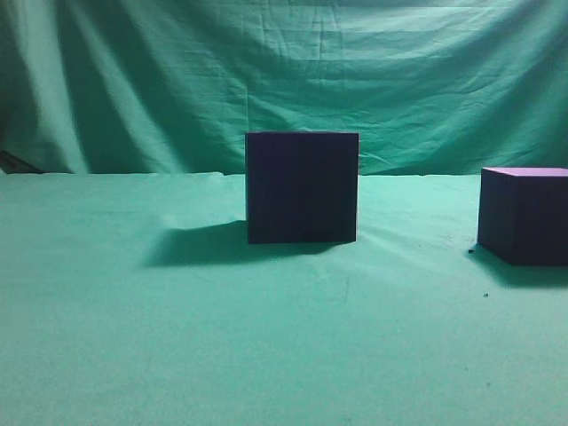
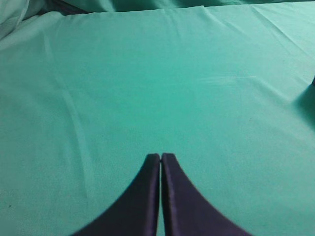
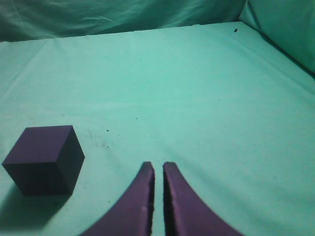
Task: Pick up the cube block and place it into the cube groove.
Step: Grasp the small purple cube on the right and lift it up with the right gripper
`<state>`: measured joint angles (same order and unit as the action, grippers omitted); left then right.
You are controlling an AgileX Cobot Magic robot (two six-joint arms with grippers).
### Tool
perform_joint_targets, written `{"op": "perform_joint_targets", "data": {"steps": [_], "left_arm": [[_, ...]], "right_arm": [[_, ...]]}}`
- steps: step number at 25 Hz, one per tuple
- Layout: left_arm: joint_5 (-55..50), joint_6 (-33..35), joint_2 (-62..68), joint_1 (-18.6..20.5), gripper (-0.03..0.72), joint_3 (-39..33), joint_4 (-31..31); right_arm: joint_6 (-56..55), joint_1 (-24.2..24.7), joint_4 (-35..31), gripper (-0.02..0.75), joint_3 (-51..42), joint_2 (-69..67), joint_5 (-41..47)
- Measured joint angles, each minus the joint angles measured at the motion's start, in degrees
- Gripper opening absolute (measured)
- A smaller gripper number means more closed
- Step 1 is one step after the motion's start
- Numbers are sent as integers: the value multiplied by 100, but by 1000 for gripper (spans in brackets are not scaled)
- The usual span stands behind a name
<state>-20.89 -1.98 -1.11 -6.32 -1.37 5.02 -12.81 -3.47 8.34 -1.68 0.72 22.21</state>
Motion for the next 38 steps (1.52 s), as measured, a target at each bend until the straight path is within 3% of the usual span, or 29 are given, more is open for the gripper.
{"op": "perform_joint_targets", "data": {"steps": [19,29,38], "left_arm": [[0,0,0,0,0,0,0],[0,0,0,0,0,0,0],[0,0,0,0,0,0,0]], "right_arm": [[0,0,13,49,0,0,-40],[-45,0,-230,49,0,0,-2453],[-51,0,-385,49,1676,-1688,-342]]}}
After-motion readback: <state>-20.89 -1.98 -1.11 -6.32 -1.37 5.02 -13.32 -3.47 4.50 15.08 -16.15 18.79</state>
